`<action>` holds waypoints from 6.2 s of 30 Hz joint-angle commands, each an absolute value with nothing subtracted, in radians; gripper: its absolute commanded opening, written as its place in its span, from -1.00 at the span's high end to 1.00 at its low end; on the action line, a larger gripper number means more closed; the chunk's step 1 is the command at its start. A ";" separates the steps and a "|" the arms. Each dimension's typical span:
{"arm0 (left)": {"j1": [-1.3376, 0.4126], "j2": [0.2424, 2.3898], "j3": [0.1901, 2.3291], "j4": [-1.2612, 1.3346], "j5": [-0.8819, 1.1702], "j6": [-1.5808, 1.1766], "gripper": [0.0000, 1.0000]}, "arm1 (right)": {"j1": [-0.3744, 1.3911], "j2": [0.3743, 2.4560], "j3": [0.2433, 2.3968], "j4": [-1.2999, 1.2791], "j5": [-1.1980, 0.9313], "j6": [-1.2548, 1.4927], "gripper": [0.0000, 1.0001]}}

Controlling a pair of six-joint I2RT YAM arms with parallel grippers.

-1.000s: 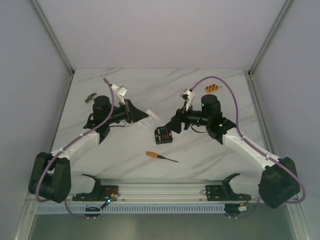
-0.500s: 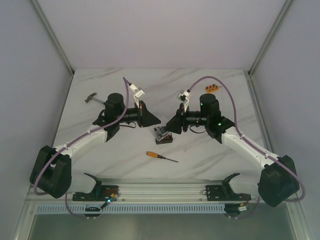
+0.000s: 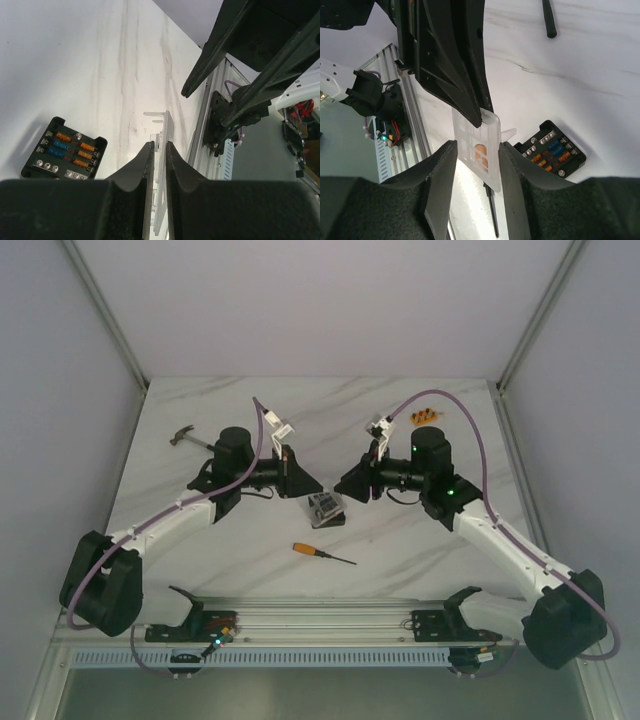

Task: Snap on the fuse box
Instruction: Close the fuse box cover on the fuse box base.

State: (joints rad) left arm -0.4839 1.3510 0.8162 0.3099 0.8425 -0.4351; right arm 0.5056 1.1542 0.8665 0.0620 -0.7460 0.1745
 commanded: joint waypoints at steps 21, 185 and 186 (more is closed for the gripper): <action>-0.510 1.262 0.834 0.338 0.910 -0.396 1.00 | 0.490 1.236 0.808 0.132 -0.843 0.193 0.29; -0.665 1.574 0.764 0.133 0.054 -0.892 -0.16 | 0.442 1.586 0.787 0.141 -0.472 0.465 -0.04; -0.664 1.572 0.759 0.133 0.060 -0.895 -0.16 | 0.444 1.582 0.786 0.130 -0.473 0.459 -0.02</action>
